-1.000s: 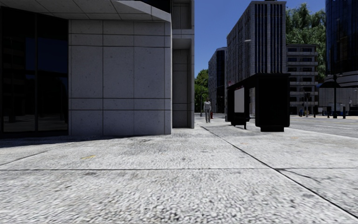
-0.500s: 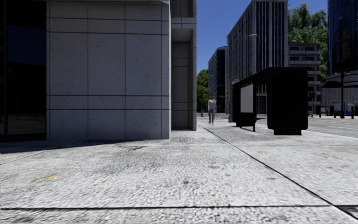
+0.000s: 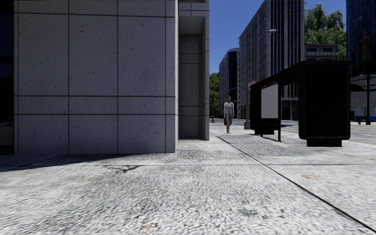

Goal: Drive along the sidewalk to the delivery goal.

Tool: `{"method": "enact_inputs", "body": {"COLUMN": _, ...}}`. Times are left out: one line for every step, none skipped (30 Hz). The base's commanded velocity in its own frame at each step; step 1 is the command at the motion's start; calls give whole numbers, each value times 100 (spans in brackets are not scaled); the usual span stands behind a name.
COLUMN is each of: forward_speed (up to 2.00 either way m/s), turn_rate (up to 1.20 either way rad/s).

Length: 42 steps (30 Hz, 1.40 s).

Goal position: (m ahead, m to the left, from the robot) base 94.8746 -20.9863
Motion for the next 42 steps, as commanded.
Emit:
{"method": "enact_inputs", "body": {"forward_speed": 200, "turn_rate": -9}}
{"method": "enact_inputs", "body": {"forward_speed": 200, "turn_rate": -21}}
{"method": "enact_inputs", "body": {"forward_speed": 200, "turn_rate": -31}}
{"method": "enact_inputs", "body": {"forward_speed": 200, "turn_rate": -31}}
{"method": "enact_inputs", "body": {"forward_speed": 200, "turn_rate": -36}}
{"method": "enact_inputs", "body": {"forward_speed": 200, "turn_rate": -37}}
{"method": "enact_inputs", "body": {"forward_speed": 197, "turn_rate": -38}}
{"method": "enact_inputs", "body": {"forward_speed": 183, "turn_rate": -38}}
{"method": "enact_inputs", "body": {"forward_speed": 183, "turn_rate": -38}}
{"method": "enact_inputs", "body": {"forward_speed": 172, "turn_rate": -38}}
{"method": "enact_inputs", "body": {"forward_speed": 167, "turn_rate": -38}}
{"method": "enact_inputs", "body": {"forward_speed": 162, "turn_rate": -38}}
{"method": "enact_inputs", "body": {"forward_speed": 158, "turn_rate": -38}}
{"method": "enact_inputs", "body": {"forward_speed": 158, "turn_rate": -38}}
{"method": "enact_inputs", "body": {"forward_speed": 155, "turn_rate": -38}}
{"method": "enact_inputs", "body": {"forward_speed": 154, "turn_rate": -38}}
{"method": "enact_inputs", "body": {"forward_speed": 153, "turn_rate": -38}}
{"method": "enact_inputs", "body": {"forward_speed": 153, "turn_rate": -38}}
{"method": "enact_inputs", "body": {"forward_speed": 153, "turn_rate": -38}}
{"method": "enact_inputs", "body": {"forward_speed": 153, "turn_rate": -38}}
{"method": "enact_inputs", "body": {"forward_speed": 153, "turn_rate": -38}}
{"method": "enact_inputs", "body": {"forward_speed": 153, "turn_rate": -38}}
{"method": "enact_inputs", "body": {"forward_speed": 153, "turn_rate": -32}}
{"method": "enact_inputs", "body": {"forward_speed": 153, "turn_rate": -29}}
{"method": "enact_inputs", "body": {"forward_speed": 153, "turn_rate": -25}}
{"method": "enact_inputs", "body": {"forward_speed": 153, "turn_rate": -22}}
{"method": "enact_inputs", "body": {"forward_speed": 153, "turn_rate": -22}}
{"method": "enact_inputs", "body": {"forward_speed": 153, "turn_rate": -9}}
{"method": "enact_inputs", "body": {"forward_speed": 153, "turn_rate": 0}}
{"method": "enact_inputs", "body": {"forward_speed": 153, "turn_rate": 0}}
{"method": "enact_inputs", "body": {"forward_speed": 153, "turn_rate": 0}}
{"method": "enact_inputs", "body": {"forward_speed": 153, "turn_rate": 0}}
{"method": "enact_inputs", "body": {"forward_speed": 153, "turn_rate": 0}}
{"method": "enact_inputs", "body": {"forward_speed": 153, "turn_rate": 0}}
{"method": "enact_inputs", "body": {"forward_speed": 153, "turn_rate": 0}}
{"method": "enact_inputs", "body": {"forward_speed": 153, "turn_rate": 0}}
{"method": "enact_inputs", "body": {"forward_speed": 153, "turn_rate": 0}}
{"method": "enact_inputs", "body": {"forward_speed": 153, "turn_rate": 0}}
{"method": "enact_inputs", "body": {"forward_speed": 153, "turn_rate": 0}}
{"method": "enact_inputs", "body": {"forward_speed": 153, "turn_rate": 0}}
{"method": "enact_inputs", "body": {"forward_speed": 200, "turn_rate": 0}}
{"method": "enact_inputs", "body": {"forward_speed": 200, "turn_rate": 0}}
